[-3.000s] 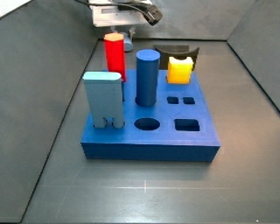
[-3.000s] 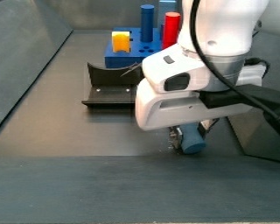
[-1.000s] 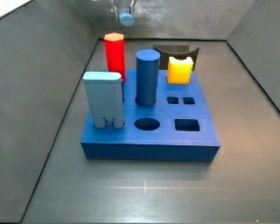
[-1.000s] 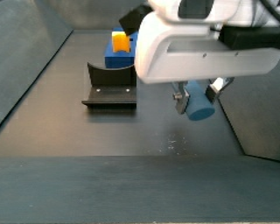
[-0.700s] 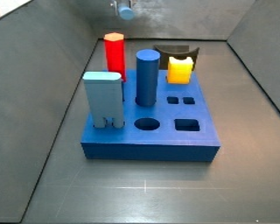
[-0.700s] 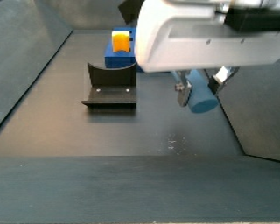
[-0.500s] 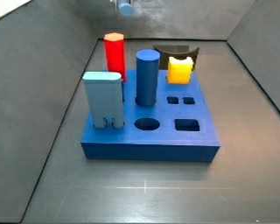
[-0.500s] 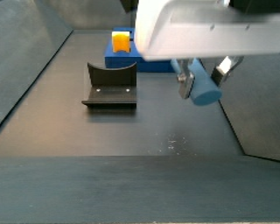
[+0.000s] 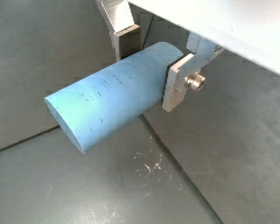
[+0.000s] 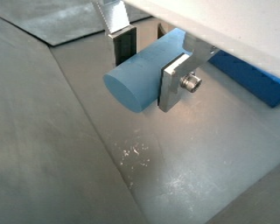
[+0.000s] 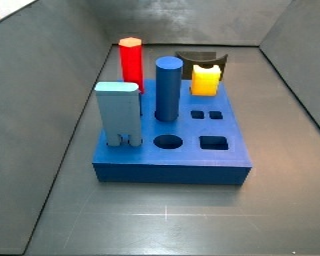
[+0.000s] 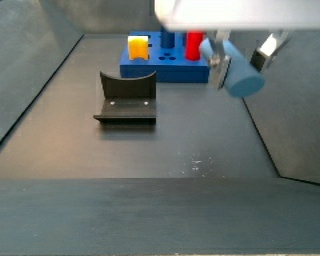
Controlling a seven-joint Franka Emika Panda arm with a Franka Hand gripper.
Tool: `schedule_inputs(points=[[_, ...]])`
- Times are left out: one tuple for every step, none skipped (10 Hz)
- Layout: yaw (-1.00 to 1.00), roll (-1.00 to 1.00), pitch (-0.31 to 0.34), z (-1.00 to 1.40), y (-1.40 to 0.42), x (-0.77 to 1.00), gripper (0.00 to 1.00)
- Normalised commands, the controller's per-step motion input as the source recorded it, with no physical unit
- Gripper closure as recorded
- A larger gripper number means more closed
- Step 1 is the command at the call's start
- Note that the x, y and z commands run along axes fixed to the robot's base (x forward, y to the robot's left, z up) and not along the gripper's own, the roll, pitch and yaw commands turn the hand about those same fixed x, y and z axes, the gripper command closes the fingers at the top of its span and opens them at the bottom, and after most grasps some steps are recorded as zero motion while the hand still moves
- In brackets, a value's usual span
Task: Pick up the oval object. Move up. Place the oval object on the fixture. Regrasp the oval object. Move to above the board. Insert the oval object.
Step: Place the oval object on the fixture.
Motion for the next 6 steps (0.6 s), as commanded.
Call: schedule_inputs(points=[[-1.0, -0.56, 0.13, 0.25, -1.0, 0.8, 1.0], [-1.0, -0.57, 0.133, 0.19, -1.0, 0.81, 1.0], [-0.88, -0.6, 0.101, 0.17, -1.0, 0.92, 1.0], [-0.65, -0.5, 0.055, 0.17, -0.92, 1.0, 1.0], [-0.45, -0.39, 0.031, 0.14, -0.75, 1.0, 1.0], [-0.26, -0.26, 0.015, 0.09, -0.54, 1.0, 1.0]])
